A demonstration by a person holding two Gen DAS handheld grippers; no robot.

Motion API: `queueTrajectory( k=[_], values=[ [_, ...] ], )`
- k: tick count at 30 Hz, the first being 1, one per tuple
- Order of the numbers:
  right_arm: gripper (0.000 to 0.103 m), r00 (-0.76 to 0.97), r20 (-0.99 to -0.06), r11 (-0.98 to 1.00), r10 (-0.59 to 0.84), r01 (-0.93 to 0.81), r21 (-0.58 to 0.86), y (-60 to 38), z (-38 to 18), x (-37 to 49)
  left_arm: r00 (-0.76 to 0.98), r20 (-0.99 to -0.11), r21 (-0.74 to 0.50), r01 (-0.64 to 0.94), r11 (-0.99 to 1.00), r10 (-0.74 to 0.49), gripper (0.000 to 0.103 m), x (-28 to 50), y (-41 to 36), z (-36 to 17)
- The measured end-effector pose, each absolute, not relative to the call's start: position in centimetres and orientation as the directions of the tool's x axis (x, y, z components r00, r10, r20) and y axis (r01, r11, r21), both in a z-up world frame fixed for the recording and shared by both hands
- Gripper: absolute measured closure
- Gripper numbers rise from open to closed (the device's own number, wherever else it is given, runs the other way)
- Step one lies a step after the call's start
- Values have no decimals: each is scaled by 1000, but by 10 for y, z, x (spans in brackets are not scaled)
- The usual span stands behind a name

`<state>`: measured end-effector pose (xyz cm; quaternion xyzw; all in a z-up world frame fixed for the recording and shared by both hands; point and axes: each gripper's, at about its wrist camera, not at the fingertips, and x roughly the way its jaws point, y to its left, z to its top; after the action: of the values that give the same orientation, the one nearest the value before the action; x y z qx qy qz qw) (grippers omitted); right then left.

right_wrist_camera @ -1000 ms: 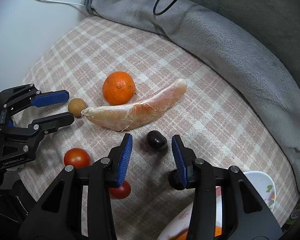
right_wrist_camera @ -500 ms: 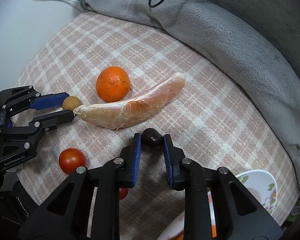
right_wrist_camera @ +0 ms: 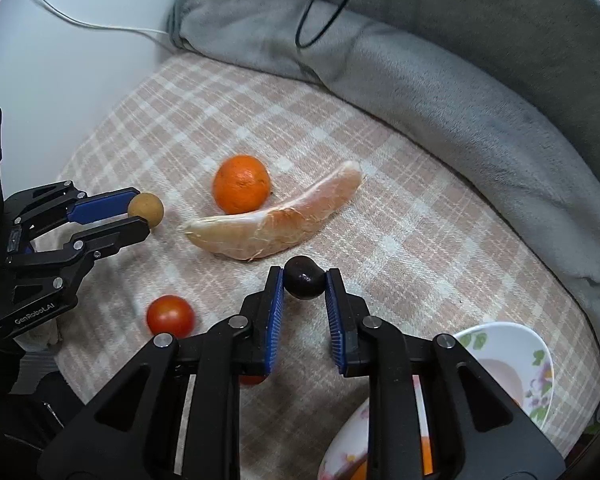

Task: Organize fruits
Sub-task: 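Carry the brown fruit with the left tool while the right tool carries the grape over the plate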

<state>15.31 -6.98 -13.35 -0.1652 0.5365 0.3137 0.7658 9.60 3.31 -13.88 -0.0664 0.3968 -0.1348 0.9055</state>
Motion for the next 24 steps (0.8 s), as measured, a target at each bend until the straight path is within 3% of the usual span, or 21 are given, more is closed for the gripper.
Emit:
queueTrajectory(
  k=[24],
  values=[
    [81, 395, -815, 821, 423, -547, 161, -164, -67, 119, 710, -612, -210, 279, 937, -349, 79, 66, -16, -86]
  ],
)
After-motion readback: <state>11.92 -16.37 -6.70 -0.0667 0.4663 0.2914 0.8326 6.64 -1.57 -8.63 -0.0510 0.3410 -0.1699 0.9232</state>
